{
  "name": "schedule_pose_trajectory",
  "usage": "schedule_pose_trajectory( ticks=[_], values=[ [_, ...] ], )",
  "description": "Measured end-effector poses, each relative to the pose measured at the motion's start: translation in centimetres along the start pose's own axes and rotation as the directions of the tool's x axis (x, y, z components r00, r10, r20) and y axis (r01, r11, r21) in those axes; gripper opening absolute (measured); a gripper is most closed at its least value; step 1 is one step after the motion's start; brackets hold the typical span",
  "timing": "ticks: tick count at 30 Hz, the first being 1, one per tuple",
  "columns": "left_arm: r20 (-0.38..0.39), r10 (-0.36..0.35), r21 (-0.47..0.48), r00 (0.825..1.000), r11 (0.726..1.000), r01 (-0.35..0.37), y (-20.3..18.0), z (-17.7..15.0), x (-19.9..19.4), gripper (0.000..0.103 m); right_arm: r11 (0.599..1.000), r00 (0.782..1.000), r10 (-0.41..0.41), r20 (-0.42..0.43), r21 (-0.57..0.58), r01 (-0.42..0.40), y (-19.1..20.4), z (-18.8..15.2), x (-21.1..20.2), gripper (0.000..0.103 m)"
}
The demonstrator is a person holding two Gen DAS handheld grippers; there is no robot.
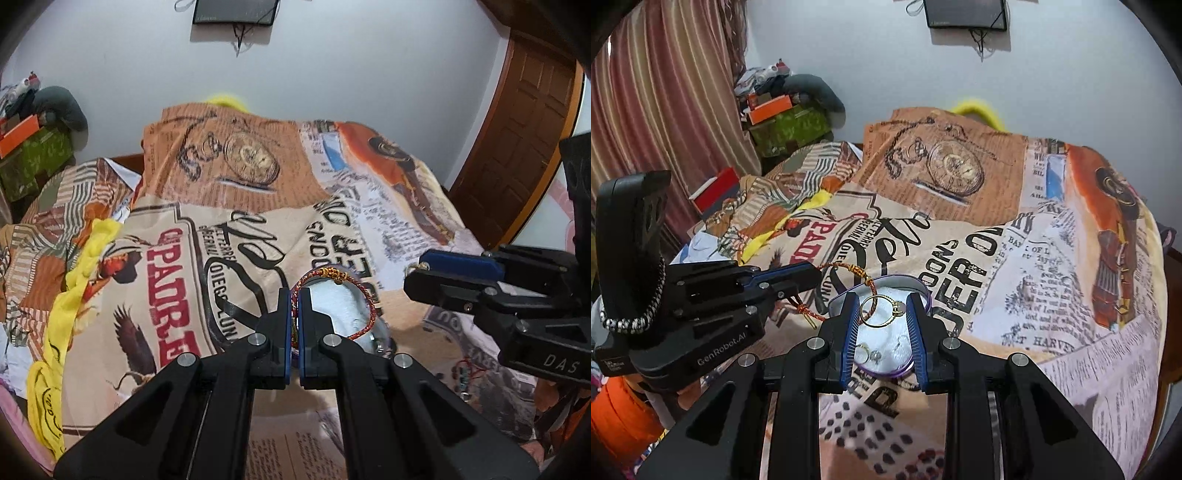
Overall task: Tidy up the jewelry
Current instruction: 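Lower the bracelet and ring into the heart tin and open both grippers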
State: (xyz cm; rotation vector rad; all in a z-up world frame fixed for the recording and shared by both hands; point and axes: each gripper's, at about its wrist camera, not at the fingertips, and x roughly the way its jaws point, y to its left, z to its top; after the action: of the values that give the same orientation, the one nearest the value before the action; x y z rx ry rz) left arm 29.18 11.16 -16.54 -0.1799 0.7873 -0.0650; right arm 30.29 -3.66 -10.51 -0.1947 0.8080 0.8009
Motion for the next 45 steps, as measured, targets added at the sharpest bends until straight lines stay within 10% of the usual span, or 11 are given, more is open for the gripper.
schedule_pose_trajectory(
  ticks=[30, 45],
  values=[
    [-0.107, 0.033, 0.077, 0.994, 0.997, -0.025, -0.3, -0.3, 3.1, 0.002, 0.996, 0.969, 0.084, -0.233, 0.063, -0.071, -1.3, -0.2, 7.1, 0.024],
    [-0.037, 0.050, 0.078, 0.998, 0.996, -0.047, -1.5, 0.9, -2.5, 0.018, 0.999, 0.996, -0.036, -0.076, 0.008, 0.036, -0.5, 0.5, -1.5, 0.029]
  ],
)
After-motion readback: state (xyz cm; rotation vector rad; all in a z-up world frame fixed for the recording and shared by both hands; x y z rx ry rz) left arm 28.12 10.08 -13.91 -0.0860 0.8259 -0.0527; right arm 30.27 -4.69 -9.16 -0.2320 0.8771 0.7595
